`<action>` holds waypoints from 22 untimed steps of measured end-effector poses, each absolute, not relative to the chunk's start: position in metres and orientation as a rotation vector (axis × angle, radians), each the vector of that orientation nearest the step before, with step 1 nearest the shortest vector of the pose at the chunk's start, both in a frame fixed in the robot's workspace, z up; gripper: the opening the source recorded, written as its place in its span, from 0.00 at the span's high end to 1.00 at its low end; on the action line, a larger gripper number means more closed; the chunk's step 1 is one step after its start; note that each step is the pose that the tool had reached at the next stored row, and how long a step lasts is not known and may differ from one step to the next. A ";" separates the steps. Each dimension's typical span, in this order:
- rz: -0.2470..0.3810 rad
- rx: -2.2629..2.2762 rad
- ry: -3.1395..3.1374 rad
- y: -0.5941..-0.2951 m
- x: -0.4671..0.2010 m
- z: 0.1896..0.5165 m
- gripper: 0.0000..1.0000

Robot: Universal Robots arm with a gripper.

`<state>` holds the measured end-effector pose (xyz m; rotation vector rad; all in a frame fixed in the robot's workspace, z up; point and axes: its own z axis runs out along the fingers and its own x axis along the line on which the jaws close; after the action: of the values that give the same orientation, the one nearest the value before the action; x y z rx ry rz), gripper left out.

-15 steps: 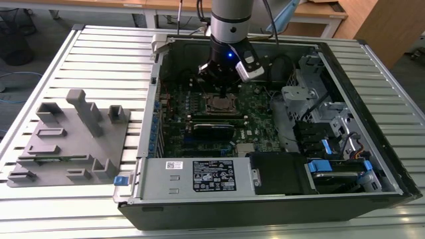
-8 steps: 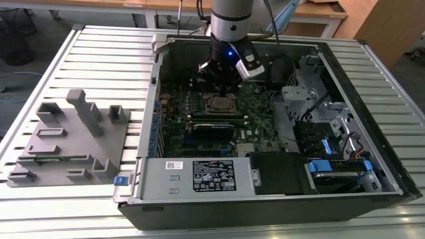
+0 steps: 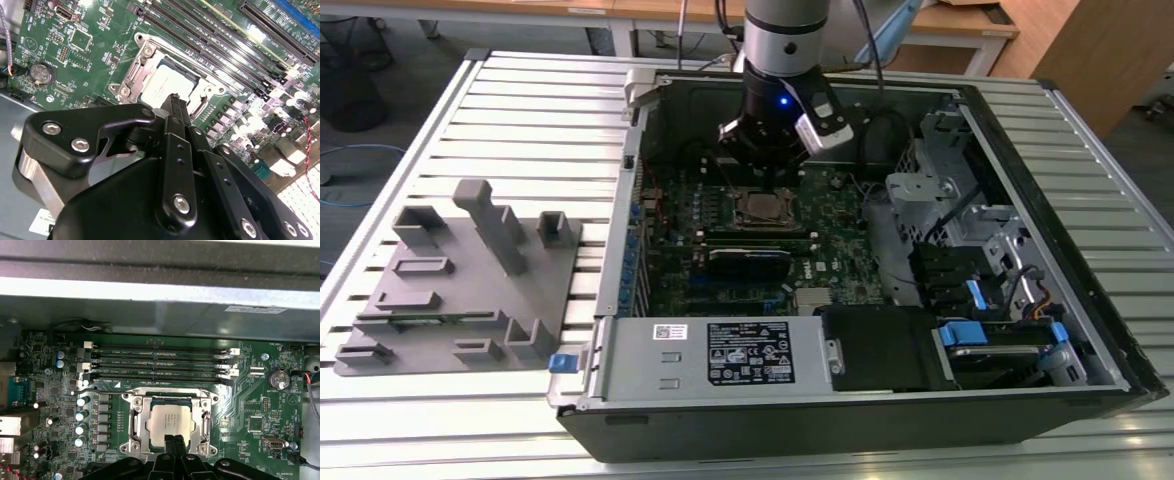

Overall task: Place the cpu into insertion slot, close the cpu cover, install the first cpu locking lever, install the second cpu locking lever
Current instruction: 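Install the first cpu locking lever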

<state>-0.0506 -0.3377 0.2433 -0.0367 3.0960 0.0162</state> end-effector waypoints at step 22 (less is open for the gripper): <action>0.016 -0.037 3.096 -0.338 -0.051 0.260 0.90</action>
<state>-0.0506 -0.3377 0.2596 -0.0367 3.0959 0.0164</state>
